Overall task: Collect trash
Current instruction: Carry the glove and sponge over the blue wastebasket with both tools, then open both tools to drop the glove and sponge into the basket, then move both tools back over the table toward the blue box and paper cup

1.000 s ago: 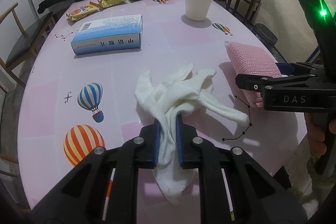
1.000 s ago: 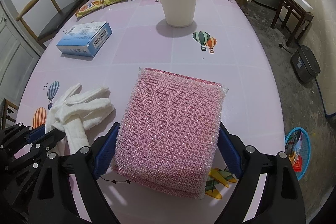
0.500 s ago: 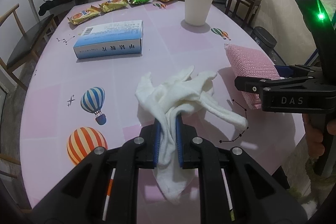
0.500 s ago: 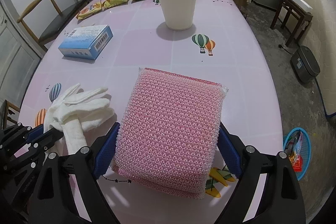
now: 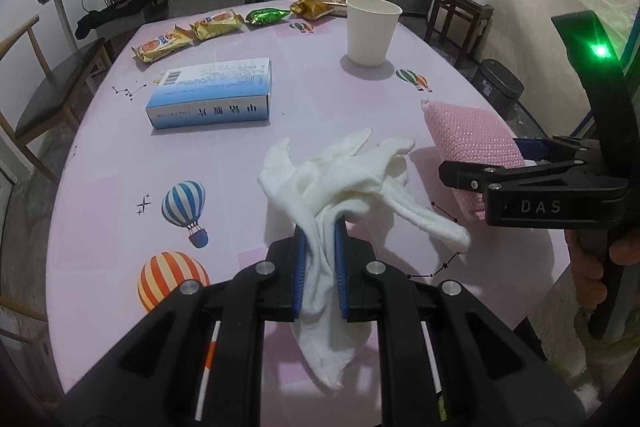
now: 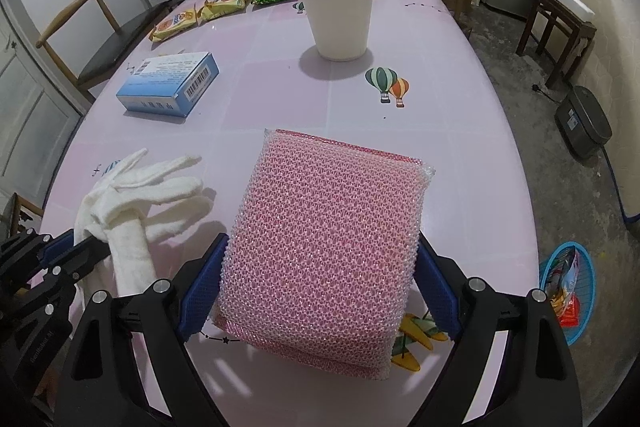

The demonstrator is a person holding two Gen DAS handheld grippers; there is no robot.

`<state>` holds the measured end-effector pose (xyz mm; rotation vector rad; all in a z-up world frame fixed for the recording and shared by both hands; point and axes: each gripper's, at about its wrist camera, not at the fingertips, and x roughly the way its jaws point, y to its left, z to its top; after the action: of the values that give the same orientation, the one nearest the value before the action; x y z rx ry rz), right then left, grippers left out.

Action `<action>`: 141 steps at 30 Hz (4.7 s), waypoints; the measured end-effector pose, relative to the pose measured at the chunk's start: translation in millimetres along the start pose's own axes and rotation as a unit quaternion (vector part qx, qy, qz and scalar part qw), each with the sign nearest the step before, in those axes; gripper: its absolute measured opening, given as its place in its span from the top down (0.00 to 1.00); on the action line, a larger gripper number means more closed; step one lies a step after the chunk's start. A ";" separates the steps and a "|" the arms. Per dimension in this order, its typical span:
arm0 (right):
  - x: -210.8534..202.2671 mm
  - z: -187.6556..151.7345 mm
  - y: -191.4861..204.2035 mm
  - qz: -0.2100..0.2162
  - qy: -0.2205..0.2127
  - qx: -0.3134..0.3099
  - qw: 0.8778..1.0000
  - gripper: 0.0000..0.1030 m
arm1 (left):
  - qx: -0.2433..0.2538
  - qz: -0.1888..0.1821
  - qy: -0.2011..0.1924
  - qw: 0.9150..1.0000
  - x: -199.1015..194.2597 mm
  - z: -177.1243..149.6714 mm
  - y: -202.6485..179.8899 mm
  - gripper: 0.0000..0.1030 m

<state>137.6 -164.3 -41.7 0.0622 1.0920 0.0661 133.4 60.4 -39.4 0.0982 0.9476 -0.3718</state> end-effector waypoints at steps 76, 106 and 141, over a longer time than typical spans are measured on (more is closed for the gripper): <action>99.3 -313.7 -599.2 0.032 -0.090 0.659 0.746 0.09 | 0.168 -0.286 0.241 0.912 253.4 88.1 -550.3 0.37; 177.5 -250.8 -573.5 -0.141 0.096 0.526 0.833 0.59 | -0.035 -0.088 -0.013 0.995 14.0 130.8 -89.9 0.33; 6.2 117.2 -192.9 0.184 -0.057 0.221 0.956 0.23 | -0.090 -0.020 -0.067 0.993 75.3 154.9 142.0 0.25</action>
<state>249.0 -358.1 -9.4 0.6658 0.9520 0.1505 343.0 134.9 -21.0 -0.1095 0.8473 -0.3247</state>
